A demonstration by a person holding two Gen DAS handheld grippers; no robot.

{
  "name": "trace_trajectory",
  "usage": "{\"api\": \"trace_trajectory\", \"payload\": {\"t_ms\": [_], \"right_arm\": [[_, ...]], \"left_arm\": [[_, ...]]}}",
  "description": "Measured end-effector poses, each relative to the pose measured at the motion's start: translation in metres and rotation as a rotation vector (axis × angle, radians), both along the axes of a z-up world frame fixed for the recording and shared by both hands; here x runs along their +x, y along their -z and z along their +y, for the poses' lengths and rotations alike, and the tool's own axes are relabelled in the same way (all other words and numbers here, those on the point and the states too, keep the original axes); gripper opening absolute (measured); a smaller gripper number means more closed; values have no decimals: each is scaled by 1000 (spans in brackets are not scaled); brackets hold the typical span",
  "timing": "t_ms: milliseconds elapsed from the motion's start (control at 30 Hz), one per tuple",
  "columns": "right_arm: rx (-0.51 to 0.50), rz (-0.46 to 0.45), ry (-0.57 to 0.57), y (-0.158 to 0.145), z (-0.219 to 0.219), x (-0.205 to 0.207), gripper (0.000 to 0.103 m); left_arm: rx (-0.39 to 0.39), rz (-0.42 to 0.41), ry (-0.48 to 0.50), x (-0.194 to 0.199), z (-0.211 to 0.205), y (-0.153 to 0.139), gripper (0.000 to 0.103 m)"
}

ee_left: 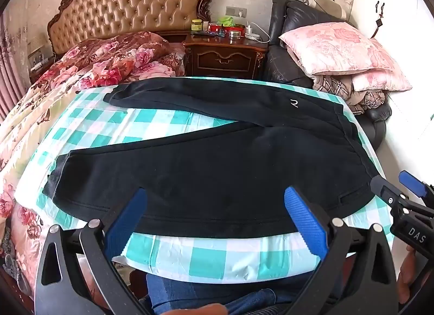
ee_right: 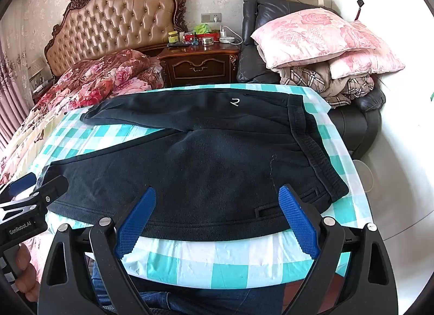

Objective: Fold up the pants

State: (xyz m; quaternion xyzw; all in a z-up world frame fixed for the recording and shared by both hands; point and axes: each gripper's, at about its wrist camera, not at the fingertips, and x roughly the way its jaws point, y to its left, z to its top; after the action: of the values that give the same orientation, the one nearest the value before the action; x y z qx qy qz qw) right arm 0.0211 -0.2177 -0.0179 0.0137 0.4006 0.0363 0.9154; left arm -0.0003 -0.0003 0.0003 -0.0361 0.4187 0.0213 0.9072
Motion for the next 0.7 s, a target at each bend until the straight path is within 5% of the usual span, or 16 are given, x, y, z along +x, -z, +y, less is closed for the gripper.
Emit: {"api": "trace_trajectory", "payload": {"t_ms": [700], "right_arm": [[-4,3,-1,1,-1,1,89]], "left_arm": [[-1,5,3,-2,0,4,101]]}}
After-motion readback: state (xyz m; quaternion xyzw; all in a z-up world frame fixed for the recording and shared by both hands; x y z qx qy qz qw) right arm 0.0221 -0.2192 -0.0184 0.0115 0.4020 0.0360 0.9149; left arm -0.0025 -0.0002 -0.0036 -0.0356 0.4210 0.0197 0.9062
